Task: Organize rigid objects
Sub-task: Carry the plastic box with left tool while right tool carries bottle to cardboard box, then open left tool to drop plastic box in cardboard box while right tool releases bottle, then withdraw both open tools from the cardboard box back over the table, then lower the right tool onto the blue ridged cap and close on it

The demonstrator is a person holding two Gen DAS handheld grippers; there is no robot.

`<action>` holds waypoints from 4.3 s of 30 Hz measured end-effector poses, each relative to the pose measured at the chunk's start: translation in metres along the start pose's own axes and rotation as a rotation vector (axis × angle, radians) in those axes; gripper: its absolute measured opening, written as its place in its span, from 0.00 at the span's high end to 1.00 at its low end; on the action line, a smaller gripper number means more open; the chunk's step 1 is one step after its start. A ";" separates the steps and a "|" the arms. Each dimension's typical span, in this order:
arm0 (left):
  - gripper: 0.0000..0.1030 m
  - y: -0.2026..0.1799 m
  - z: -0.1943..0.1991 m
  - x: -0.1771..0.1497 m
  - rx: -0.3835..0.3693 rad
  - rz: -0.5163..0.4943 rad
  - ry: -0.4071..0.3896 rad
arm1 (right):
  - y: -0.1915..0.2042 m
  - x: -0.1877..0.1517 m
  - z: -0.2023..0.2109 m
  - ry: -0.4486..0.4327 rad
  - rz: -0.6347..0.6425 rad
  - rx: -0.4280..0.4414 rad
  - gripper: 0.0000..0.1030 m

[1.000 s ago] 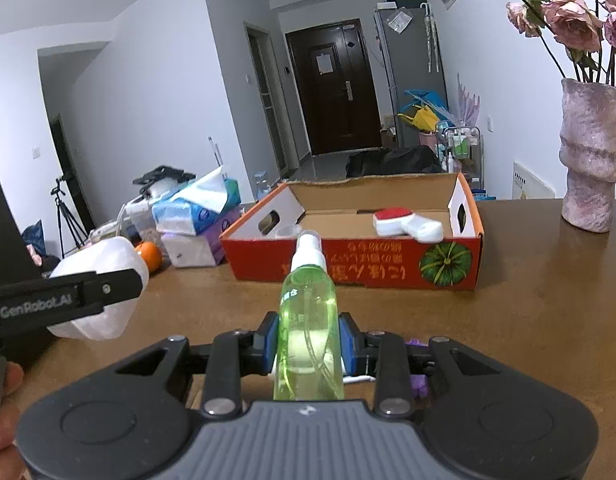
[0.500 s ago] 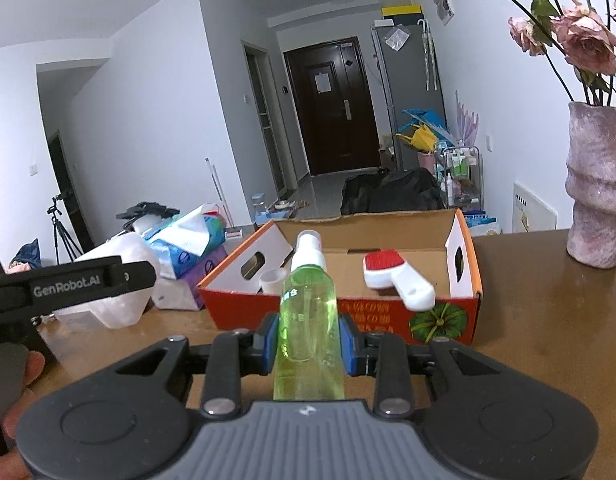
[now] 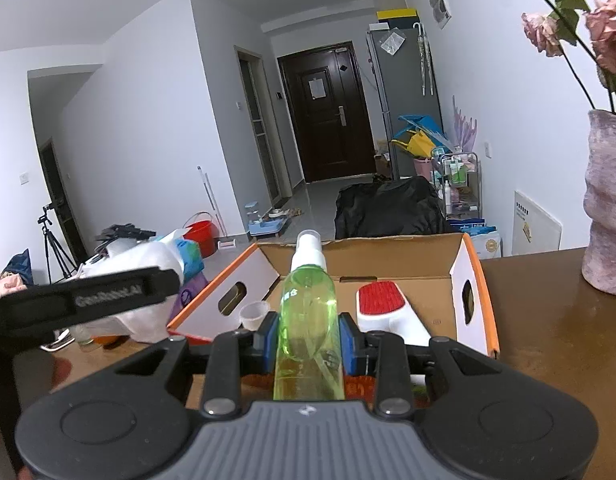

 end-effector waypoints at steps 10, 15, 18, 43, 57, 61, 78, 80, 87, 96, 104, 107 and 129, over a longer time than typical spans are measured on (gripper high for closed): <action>0.19 -0.007 -0.053 0.008 0.000 -0.019 0.025 | -0.016 0.023 -0.046 -0.004 -0.039 -0.027 0.71; 0.19 -0.008 -0.077 0.007 0.006 -0.035 0.047 | -0.027 0.027 -0.066 0.010 -0.055 -0.053 0.71; 0.19 -0.010 -0.088 0.003 0.007 -0.051 0.057 | -0.033 0.028 -0.077 0.020 -0.066 -0.068 0.71; 0.00 -0.006 -0.099 -0.003 0.038 -0.099 0.058 | -0.059 0.028 -0.091 0.008 -0.139 -0.169 0.02; 0.00 0.001 -0.064 -0.007 0.021 -0.092 0.025 | -0.048 0.020 -0.066 -0.028 -0.096 -0.142 0.00; 0.00 0.002 -0.048 -0.012 -0.007 -0.078 0.014 | -0.042 0.016 -0.051 -0.046 -0.078 -0.140 0.00; 0.00 -0.006 0.006 -0.051 -0.061 -0.093 0.043 | -0.026 -0.014 0.008 -0.080 -0.018 -0.157 0.00; 0.00 -0.002 0.014 -0.053 -0.056 -0.085 0.038 | -0.024 -0.017 0.016 -0.083 -0.013 -0.157 0.00; 0.00 0.007 0.043 -0.060 -0.039 -0.074 0.030 | -0.023 -0.025 0.044 -0.104 0.000 -0.155 0.00; 0.00 0.018 0.093 -0.066 -0.014 -0.077 0.008 | -0.020 -0.036 0.084 -0.113 0.012 -0.154 0.00; 0.00 0.019 0.140 -0.077 -0.001 -0.096 0.008 | -0.017 -0.051 0.130 -0.114 0.039 -0.155 0.00; 0.00 0.019 0.159 -0.083 -0.003 -0.101 0.001 | -0.015 -0.059 0.149 -0.113 0.054 -0.159 0.00; 0.00 0.025 0.267 -0.136 -0.039 -0.141 -0.012 | 0.007 -0.131 0.244 -0.053 0.159 -0.175 0.00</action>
Point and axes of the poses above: each gripper's, at about its wrist camera, not at the fingertips, and z roughly against the way its jaws point, y to its left, x to its top, the point moved 5 cm from there along -z, roughly the way its jaws point, and after that the axes turned 6 degrees about -x, right-handed, at the moved point
